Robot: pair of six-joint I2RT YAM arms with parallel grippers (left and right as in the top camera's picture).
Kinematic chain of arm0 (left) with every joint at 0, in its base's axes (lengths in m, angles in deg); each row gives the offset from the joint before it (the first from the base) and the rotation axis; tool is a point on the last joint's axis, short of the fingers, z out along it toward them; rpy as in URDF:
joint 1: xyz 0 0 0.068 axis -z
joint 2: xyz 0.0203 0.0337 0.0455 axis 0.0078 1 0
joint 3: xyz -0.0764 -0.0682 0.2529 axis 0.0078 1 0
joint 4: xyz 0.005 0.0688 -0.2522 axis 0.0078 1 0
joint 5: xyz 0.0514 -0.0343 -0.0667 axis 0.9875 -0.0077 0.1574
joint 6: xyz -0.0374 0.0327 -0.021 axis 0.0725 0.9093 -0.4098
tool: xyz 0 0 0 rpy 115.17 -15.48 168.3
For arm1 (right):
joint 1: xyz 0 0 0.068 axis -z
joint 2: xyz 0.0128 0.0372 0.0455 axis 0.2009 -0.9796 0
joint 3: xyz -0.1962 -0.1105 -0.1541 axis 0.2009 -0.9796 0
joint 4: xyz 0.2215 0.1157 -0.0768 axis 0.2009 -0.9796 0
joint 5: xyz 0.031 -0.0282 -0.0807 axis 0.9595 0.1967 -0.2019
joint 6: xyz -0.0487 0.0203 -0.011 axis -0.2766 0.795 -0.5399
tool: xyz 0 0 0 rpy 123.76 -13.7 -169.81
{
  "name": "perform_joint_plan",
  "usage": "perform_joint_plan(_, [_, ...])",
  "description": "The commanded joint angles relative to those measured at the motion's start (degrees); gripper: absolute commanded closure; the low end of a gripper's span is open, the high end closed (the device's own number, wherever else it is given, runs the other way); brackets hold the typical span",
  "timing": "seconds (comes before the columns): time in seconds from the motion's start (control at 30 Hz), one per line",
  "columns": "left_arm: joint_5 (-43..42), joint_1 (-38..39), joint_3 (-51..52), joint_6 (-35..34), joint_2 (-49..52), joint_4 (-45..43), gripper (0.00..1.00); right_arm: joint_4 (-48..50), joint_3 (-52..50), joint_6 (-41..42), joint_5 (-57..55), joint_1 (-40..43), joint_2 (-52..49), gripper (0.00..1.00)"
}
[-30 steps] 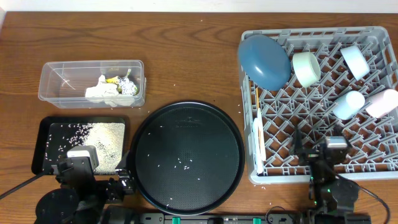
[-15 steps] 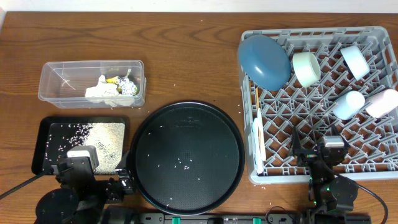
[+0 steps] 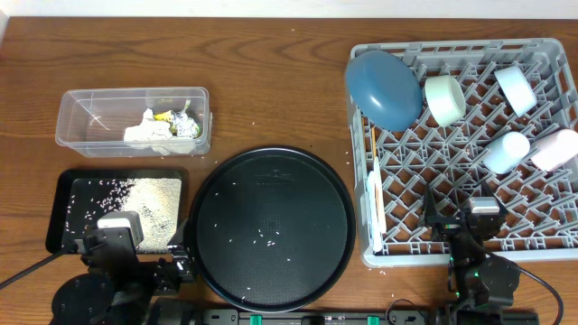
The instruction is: Sort waste into correct bins and load items into the dishwasher rack
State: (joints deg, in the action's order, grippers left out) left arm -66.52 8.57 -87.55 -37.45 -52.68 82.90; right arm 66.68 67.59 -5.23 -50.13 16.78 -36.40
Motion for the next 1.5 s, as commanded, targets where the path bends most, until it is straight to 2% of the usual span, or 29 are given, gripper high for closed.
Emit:
perform_joint_plan(0.0, [0.9,-0.2,0.1,-0.3,-0.2,-0.1,0.02,-0.2,-0.1,-0.7,0.4,0.0,0.4,0.01])
perform_joint_plan(0.47, [0.9,-1.5,1.1,-0.3,-1.1,0.3,0.02,-0.2,-0.1,-0.7,0.4,0.0,0.4,0.01])
perform_joint_plan(0.73, [1.1,-8.1,11.6,-0.3,-7.2,-3.4,0.02,-0.2,-0.1,-0.7,0.4,0.0,0.4,0.01])
perform_joint_plan(1.0, [1.1,-8.9,32.0,-0.3,-19.9,-21.3,0.02,-0.2,-0.1,-0.7,0.4,0.0,0.4,0.01])
perform_joint_plan(1.17, [0.7,-8.9,42.1,-0.2,-20.5,-38.9,0.02,-0.2,-0.1,-0.7,0.4,0.0,0.4,0.01])
perform_joint_plan(1.2, [0.6,-8.9,44.7,0.7,-20.5,-44.6,0.02,-0.2,-0.1,-0.7,0.4,0.0,0.4,0.01])
perform_joint_plan(1.47, [-1.4,-8.9,55.5,7.0,-20.5,-66.8,0.03,-0.2,-0.1,-0.7,0.4,0.0,0.4,0.01])
